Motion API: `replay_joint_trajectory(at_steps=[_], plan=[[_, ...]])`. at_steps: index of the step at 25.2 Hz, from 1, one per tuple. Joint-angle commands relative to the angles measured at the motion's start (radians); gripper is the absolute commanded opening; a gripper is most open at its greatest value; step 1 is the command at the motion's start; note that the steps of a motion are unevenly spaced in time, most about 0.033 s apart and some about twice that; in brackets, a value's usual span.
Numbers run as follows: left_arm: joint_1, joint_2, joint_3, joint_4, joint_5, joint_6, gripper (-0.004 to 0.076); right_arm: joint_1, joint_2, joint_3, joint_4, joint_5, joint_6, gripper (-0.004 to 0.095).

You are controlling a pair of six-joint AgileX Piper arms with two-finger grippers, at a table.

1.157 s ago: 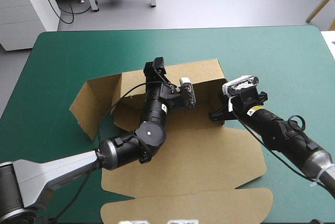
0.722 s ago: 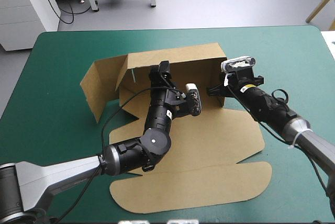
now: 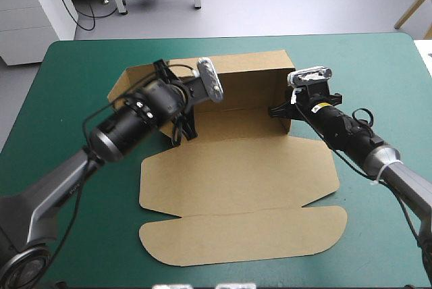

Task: Fold the box

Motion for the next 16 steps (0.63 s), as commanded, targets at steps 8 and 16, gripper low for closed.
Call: replay_joint_trajectory(at_steps=[8,16], plan=[[0.604,-0.040,-0.299,-0.684,0.228,0.053,0.0013,-0.007,-0.036,-0.041,0.011,-0.064,0.009,-0.0014],[1.172,-0.042,-0.094,-1.164,0.243,0.087,0.0013,-0.007,-0.036,-0.041,0.011,-0.064,0.009,-0.0014]])
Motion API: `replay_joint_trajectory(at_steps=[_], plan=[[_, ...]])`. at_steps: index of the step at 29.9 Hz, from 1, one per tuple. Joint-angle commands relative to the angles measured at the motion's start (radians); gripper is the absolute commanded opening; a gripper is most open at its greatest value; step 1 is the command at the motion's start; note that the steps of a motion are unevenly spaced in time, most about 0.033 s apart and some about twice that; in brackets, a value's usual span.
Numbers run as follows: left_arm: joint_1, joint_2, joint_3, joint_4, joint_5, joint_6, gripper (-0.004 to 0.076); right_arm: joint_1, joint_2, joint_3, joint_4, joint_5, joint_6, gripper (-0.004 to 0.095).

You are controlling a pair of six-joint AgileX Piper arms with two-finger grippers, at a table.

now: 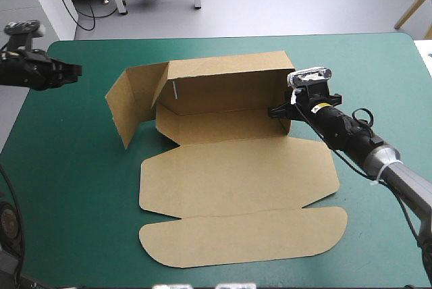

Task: Fold the box

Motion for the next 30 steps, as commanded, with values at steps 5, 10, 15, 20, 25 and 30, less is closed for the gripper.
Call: replay_joint_trajectory(at_steps=[5,10,15,20,25,30], plan=[[0.246,-0.055,0.182,-0.194,0.014,0.007,0.0013,-0.007,-0.036,-0.041,0.011,-0.068,0.009,-0.0014],[0.295,-0.064,0.340,-0.253,-0.074,0.007,0.0006,-0.007,-0.036,-0.041,0.011,-0.060,0.009,-0.0014],[0.296,-0.064,0.433,-0.263,-0.153,0.007,-0.0008,-0.008,-0.036,-0.064,0.011,0.006,0.009,-0.0014],[0.302,-0.064,0.441,-0.261,-0.163,0.002,-0.0010,-0.027,-0.036,-0.226,-0.005,0.293,0.055,-0.0013],[0.302,-0.064,0.441,-0.247,-0.169,0.004,-0.0010,-0.039,-0.036,-0.429,-0.158,0.617,0.290,-0.0013],[0.302,-0.064,0.441,-0.225,-0.182,0.004,-0.0010,-0.039,-0.036,-0.537,-0.213,0.887,0.399,-0.0013]])
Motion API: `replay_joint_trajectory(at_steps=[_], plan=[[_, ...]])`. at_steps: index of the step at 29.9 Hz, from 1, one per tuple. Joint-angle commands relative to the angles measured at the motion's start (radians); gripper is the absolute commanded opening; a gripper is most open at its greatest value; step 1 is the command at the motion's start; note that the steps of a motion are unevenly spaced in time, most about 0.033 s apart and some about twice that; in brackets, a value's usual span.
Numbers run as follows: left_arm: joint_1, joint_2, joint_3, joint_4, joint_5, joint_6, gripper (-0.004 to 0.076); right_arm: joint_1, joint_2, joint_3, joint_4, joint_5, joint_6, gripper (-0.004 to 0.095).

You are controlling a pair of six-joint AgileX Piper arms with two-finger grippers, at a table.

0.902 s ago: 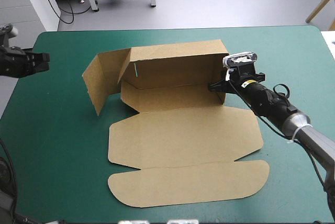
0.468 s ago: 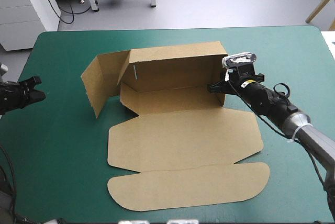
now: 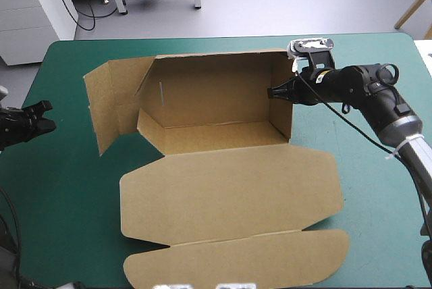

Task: Fold the box

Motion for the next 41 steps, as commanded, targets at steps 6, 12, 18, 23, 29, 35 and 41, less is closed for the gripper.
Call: replay_joint_trajectory(at_steps=[6,12,18,23,29,35,41], plan=[[0.001,-0.044,-0.025,-0.043,-0.034,-0.001,-0.0010,-0.007,-0.016,-0.074,-0.039,0.263,0.096,-0.0014],[0.001,-0.044,-0.025,-0.043,-0.034,-0.002,-0.0010,-0.007,0.046,-0.074,-0.082,0.284,0.096,-0.0014],[0.001,-0.044,-0.025,-0.043,-0.032,-0.011,-0.0010,-0.007,0.132,-0.074,-0.107,0.190,0.096,-0.0014],[0.001,-0.044,-0.025,-0.043,-0.038,-0.046,-0.0010,-0.007,0.200,-0.074,-0.110,0.110,0.096,-0.0013],[0.001,-0.044,-0.025,-0.043,-0.047,-0.058,-0.0010,-0.007,0.235,-0.074,-0.110,0.067,0.096,0.0044],[0.001,-0.044,-0.025,-0.043,-0.052,-0.058,-0.0010,-0.007,0.237,-0.084,-0.108,0.033,0.096,0.0383],[0.001,-0.044,-0.025,-0.043,-0.064,-0.060,-0.0010,-0.007,0.237,-0.151,-0.117,0.075,0.077,0.0836]])
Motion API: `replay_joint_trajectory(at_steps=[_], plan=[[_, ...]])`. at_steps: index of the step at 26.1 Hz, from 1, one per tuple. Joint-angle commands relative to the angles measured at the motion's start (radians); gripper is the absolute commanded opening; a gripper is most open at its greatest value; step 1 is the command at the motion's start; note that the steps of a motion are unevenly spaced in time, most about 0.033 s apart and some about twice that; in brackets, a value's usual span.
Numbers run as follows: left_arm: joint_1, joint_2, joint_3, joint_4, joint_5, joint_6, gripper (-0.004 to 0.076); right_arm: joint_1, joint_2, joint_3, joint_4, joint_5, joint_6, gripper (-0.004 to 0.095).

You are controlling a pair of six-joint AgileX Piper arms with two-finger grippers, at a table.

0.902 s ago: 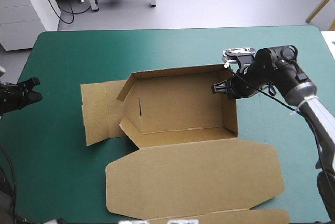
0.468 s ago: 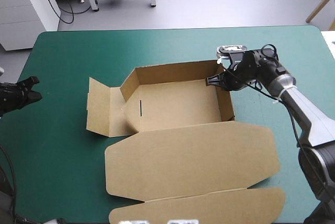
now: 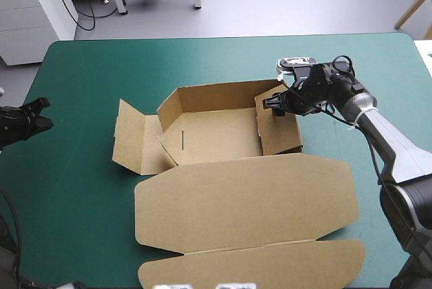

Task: Fold the box

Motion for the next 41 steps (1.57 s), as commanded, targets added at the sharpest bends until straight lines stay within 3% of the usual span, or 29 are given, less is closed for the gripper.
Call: replay_joint_trajectory(at_steps=[1,12,23,32,41], plan=[[0.001,-0.044,-0.025,-0.046,-0.019,-0.006,-0.0010,-0.002,-0.048,-0.092,-0.016,0.016,-0.021,0.0865],[0.001,-0.044,-0.025,-0.046,-0.020,-0.006,-0.0010,-0.002,-0.052,-0.439,-0.066,0.317,-0.013,0.0850],[0.001,-0.044,-0.025,-0.046,-0.025,-0.008,-0.0010,-0.002,-0.198,-0.481,-0.063,0.317,-0.014,0.0850],[0.001,-0.044,-0.025,-0.046,-0.025,-0.008,-0.0010,-0.002,-0.326,-0.257,-0.062,0.317,0.023,0.0850],[0.001,-0.044,-0.025,-0.046,-0.025,-0.008,-0.0010,0.000,-0.143,-0.162,-0.023,0.253,0.037,0.0850]])
